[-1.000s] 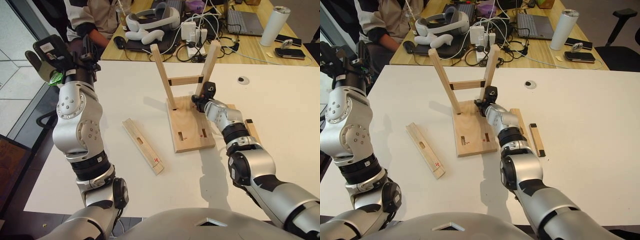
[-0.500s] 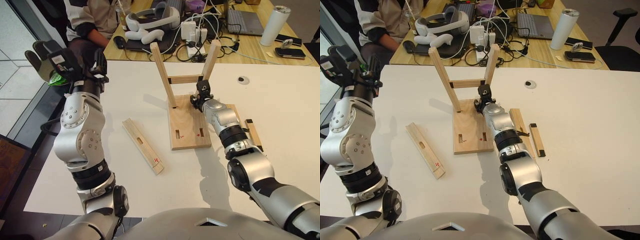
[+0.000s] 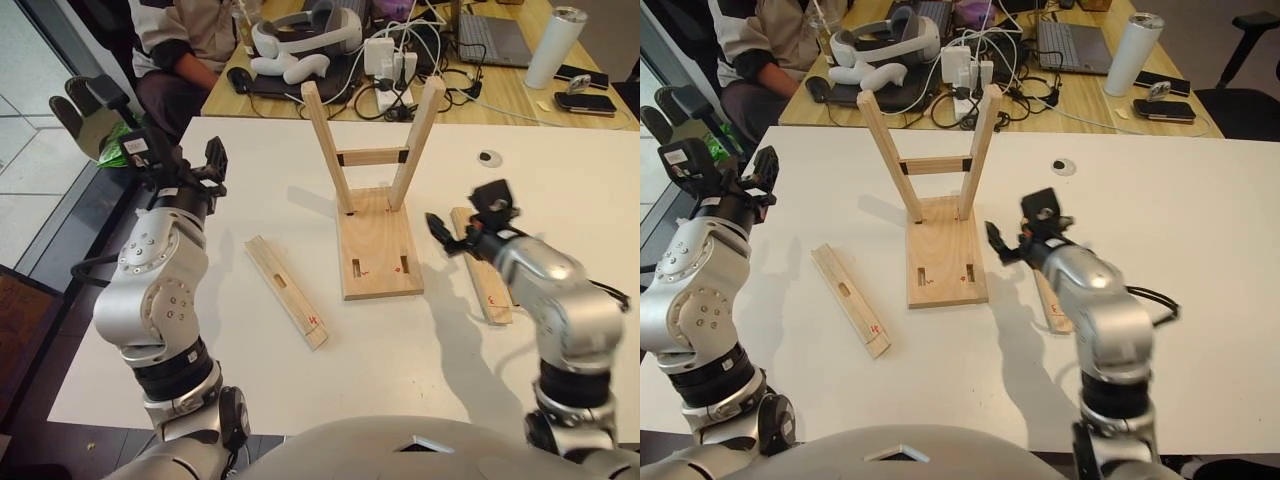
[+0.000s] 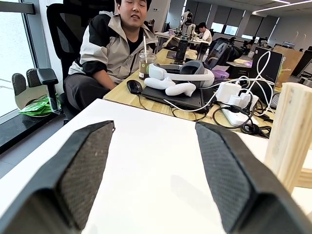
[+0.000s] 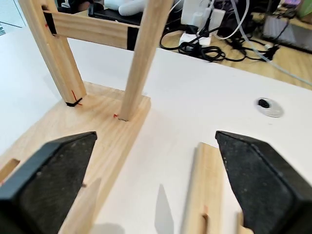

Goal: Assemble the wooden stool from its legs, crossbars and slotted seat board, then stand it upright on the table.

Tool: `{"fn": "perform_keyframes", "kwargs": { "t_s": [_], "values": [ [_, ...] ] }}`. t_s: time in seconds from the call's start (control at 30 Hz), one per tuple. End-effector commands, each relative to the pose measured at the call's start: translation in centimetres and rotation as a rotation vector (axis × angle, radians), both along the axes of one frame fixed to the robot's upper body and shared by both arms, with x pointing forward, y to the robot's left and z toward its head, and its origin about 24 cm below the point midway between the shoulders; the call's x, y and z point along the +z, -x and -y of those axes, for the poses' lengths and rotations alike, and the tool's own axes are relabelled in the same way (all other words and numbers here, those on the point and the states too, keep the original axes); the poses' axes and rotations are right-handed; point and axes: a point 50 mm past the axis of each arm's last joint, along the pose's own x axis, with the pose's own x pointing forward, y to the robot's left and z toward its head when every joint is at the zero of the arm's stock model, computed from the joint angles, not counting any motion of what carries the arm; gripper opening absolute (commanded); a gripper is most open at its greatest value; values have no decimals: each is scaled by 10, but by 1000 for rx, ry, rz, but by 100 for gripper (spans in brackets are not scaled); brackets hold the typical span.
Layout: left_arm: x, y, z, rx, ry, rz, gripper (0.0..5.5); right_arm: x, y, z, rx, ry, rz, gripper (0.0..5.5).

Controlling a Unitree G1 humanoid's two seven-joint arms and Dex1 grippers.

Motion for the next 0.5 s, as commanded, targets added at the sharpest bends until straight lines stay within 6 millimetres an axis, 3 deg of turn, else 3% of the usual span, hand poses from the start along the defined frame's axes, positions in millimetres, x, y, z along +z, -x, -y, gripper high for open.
{"fn": "perform_keyframes", "kwargs": {
  "t_s": [0.03,0.17,0.23,0.37,0.5],
  "values": [
    [-1,12,19,-1,26,35,312,-17,28,48,-75,37,-39,452],
    [-5,17,36,-40,12,38,312,-55,43,93,-205,-66,-141,452],
    [-5,15,35,-37,10,43,312,-74,46,105,-235,-83,-192,452],
    [-2,8,28,-29,-4,57,312,-95,52,108,-183,-96,-269,452],
    [-1,8,28,-24,-9,64,312,-92,48,105,-126,-94,-253,452]
  ]
}}
